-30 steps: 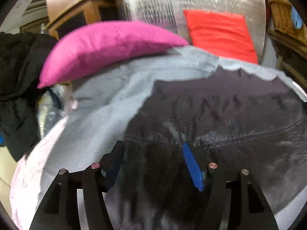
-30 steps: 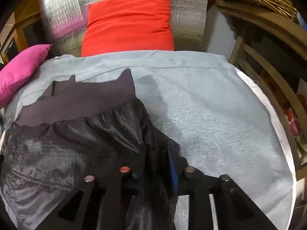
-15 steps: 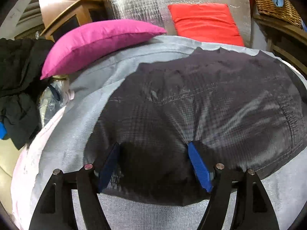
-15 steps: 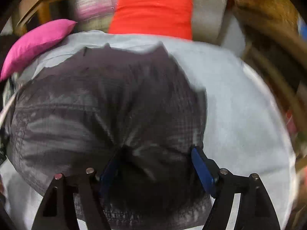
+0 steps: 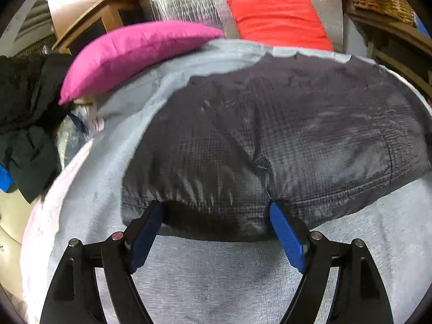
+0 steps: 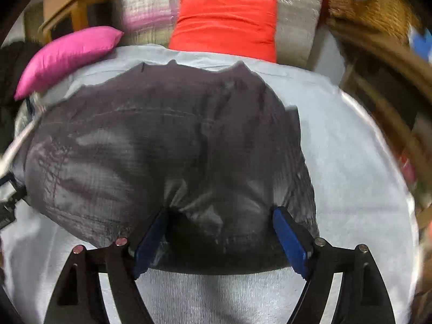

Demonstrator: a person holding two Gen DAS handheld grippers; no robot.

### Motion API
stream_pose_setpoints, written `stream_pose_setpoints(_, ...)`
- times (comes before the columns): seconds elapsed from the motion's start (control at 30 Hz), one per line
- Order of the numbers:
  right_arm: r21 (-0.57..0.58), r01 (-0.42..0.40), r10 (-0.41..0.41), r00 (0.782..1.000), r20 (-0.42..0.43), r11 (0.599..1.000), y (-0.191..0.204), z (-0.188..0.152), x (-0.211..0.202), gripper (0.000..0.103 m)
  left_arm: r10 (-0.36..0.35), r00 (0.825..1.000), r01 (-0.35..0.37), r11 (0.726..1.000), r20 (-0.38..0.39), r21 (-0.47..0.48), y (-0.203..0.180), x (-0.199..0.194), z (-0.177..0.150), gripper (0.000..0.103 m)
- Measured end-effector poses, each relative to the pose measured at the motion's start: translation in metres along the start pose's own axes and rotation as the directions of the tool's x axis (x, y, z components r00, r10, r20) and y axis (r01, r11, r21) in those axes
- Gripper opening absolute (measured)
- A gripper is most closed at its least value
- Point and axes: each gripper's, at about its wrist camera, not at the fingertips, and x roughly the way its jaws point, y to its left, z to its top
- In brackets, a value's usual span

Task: Fold large clothes

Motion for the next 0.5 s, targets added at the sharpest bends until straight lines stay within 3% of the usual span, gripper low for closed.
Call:
stream_pose_setpoints(0.1,0.061,-0.071,0.068,0.996,0.057,0.996,-0.025,0.015,-0.023,0.083,-0.003,0.996,0.007,0.999,0.094,-0.036,0.022,-0.018,0.015,0.082)
stream_pose_setpoints(0.2,0.180,-0.109,0.091,0.990,0.105,0.978,-0.068,0.039,-0.029,0.083,-0.035,0.990,0.051,0.992,0.138,-0.118,0.060,-0.010,0.033,0.093)
stream_pose_setpoints(0.3,0.355,-0.210,0.203,0.977,0.057,0.911,-0.122,0.058,0.005,0.087,-0.175,0.982,0.186,0.940,0.063,-0.286,0.106,0.032,0.043,0.093)
stream_pose_setpoints(0.37,0.416,-0.258,0.269,0.963,0.033,0.872,-0.141,0.068,0.033,0.087,-0.281,0.960,0.260,0.887,0.001,-0.382,0.129,0.064,0.048,0.093)
stream_pose_setpoints(0.43,0.434,-0.327,0.351,0.936,0.025,0.840,-0.146,0.076,0.055,0.087,-0.326,0.945,0.284,0.857,-0.026,-0.430,0.139,0.083,0.051,0.093)
stream_pose_setpoints(0.5,0.425,-0.365,0.402,0.916,0.002,0.829,-0.140,0.084,0.074,0.087,-0.359,0.933,0.312,0.846,-0.028,-0.433,0.140,0.093,0.056,0.093)
